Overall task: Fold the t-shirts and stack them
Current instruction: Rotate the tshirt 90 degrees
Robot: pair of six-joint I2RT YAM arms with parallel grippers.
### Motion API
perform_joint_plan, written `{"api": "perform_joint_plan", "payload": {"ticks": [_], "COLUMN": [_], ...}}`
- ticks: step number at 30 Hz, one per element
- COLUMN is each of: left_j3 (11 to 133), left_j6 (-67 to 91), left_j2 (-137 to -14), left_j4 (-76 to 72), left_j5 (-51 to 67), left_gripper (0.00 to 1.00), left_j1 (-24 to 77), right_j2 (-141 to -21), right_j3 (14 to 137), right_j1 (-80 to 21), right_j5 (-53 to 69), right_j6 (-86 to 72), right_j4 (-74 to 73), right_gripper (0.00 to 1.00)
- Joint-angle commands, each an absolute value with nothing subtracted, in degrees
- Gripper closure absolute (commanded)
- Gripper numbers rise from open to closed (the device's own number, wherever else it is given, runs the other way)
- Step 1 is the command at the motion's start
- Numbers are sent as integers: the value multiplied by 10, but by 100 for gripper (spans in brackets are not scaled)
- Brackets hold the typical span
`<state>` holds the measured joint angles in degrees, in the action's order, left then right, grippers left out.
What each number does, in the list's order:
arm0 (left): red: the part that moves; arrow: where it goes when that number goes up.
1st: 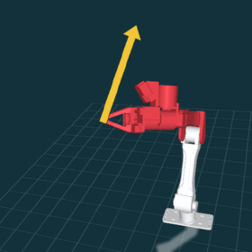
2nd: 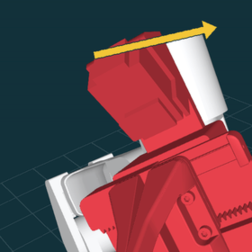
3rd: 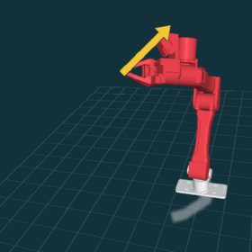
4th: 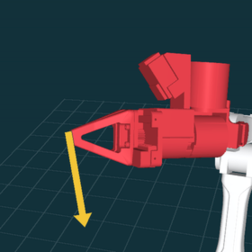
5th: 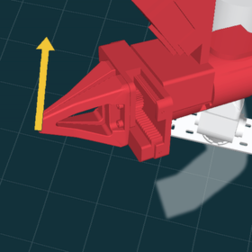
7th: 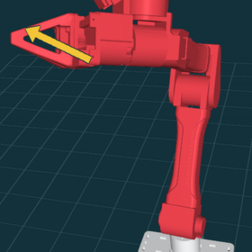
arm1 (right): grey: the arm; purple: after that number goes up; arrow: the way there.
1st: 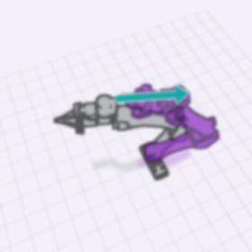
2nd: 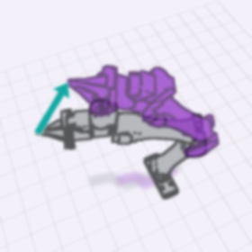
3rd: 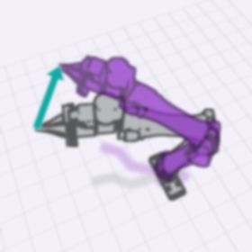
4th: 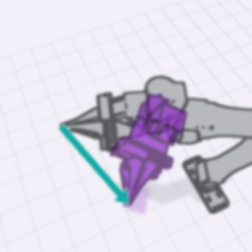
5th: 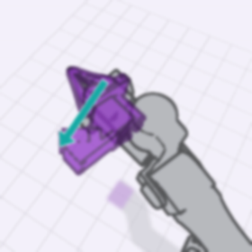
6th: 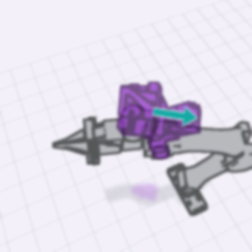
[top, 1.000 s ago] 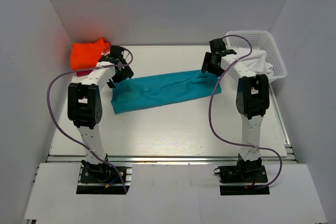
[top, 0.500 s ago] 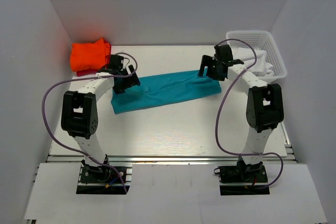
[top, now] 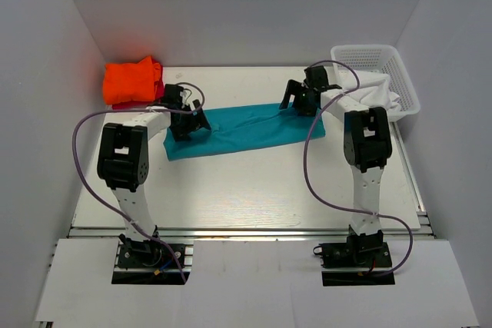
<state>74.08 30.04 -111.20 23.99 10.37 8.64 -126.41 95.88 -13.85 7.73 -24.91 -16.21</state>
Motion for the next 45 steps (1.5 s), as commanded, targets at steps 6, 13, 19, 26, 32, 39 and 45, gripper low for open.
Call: {"api": "perform_joint_plan", "payload": {"ticks": [6,13,19,26,32,39,45], "left_j3": [873,1176,1366,1385,1396,1396,1407], "left_j6": [299,286,291,335,380,380,312], "left_j2": [-1201,-1387,-1563,-1617,-1622,-1573,-1470], "left_j4": [301,325,211,55,34,40,63], "left_j5": [3,-5,102,109,54,11,29], "left_gripper": [0,0,0,0,0,0,0], "left_j1": [84,90,126,184,190,190,190], "right_j2": [-1210,-967,-898,-989,-1011,-938,-886], "right_j3": [848,578,447,550,630,629,595], "right_j1": [-137,-198,-360,-522,-566,-566,-559], "right_j5": [48,93,198,236,275,237,136], "right_j6": [-275,-213,-161,-56,-19,-40,-107], "right_j4": [-157,-231,-237,-182,-161,-152,-143], "right_gripper": [10,10,10,10,10,10,10]}}
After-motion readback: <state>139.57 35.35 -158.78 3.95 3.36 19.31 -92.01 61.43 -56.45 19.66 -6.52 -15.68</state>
